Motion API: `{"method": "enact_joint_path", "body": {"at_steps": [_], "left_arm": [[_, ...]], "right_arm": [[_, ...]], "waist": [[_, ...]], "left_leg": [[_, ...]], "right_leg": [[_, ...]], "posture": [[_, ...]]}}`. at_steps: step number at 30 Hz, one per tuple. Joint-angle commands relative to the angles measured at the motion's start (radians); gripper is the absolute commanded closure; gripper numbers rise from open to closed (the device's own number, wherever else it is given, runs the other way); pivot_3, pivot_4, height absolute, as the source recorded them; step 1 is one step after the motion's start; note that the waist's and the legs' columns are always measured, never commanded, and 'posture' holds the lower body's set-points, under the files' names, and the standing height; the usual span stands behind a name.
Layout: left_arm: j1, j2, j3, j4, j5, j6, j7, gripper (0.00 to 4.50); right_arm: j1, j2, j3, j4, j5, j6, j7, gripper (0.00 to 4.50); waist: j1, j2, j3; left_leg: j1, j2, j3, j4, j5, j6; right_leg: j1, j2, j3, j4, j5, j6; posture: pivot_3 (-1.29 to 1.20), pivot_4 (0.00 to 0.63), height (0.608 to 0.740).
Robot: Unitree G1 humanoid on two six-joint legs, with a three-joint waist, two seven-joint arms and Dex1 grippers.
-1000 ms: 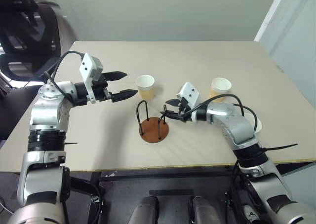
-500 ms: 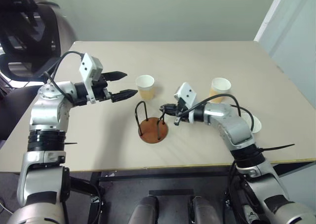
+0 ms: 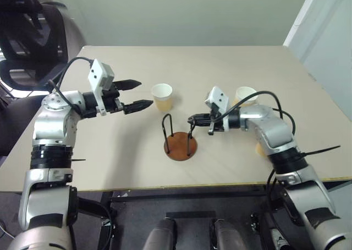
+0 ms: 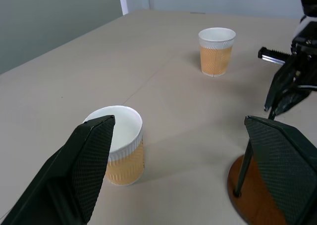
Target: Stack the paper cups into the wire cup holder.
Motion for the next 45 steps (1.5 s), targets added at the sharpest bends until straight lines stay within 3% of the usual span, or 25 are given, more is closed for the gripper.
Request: {"method": "enact_joint_path", "body": {"at_steps": [1,15,43,45], "left_arm": [[-0.023,0.018,0.024,-0.019,-0.016,-0.004,-0.006,0.0],[-0.023,0.027,0.025,-0.031,-0.017,0.007,-0.007,0.0],[-0.021,0.034,0.024,-0.046,-0.02,0.023,-0.007,0.0],[-0.023,0.033,0.024,-0.045,-0.02,0.023,-0.007,0.0]], "right_arm": [[-0.055,-0.017,-0.004,0.027,0.001,-0.049,0.061,4.46],[-0.2,0.01,-0.01,0.275,-0.063,-0.204,0.13,4.46],[-0.33,-0.014,-0.008,0.653,-0.207,-0.453,0.177,4.46],[-0.334,-0.013,-0.008,0.672,-0.216,-0.464,0.18,3.97]], "waist": [[-0.001,0.0,0.0],[0.0,0.0,0.0],[-0.001,0.0,0.0],[-0.001,0.0,0.0]], "left_leg": [[0.0,0.0,0.0,0.0,0.0,0.001],[-0.001,0.0,0.0,-0.001,0.003,0.007],[-0.002,0.001,0.0,-0.001,0.001,0.003],[-0.001,0.001,0.0,-0.001,0.0,0.002]], "right_leg": [[0.0,0.0,0.0,0.0,0.0,0.0],[-0.002,0.0,0.0,0.0,-0.001,-0.001],[-0.003,0.0,0.0,0.001,0.0,-0.002],[-0.003,0.0,0.0,0.001,0.0,-0.002]], "posture": [[0.0,0.15,0.74],[0.0,0.15,0.74],[0.0,0.15,0.74],[0.0,0.15,0.74]]}}
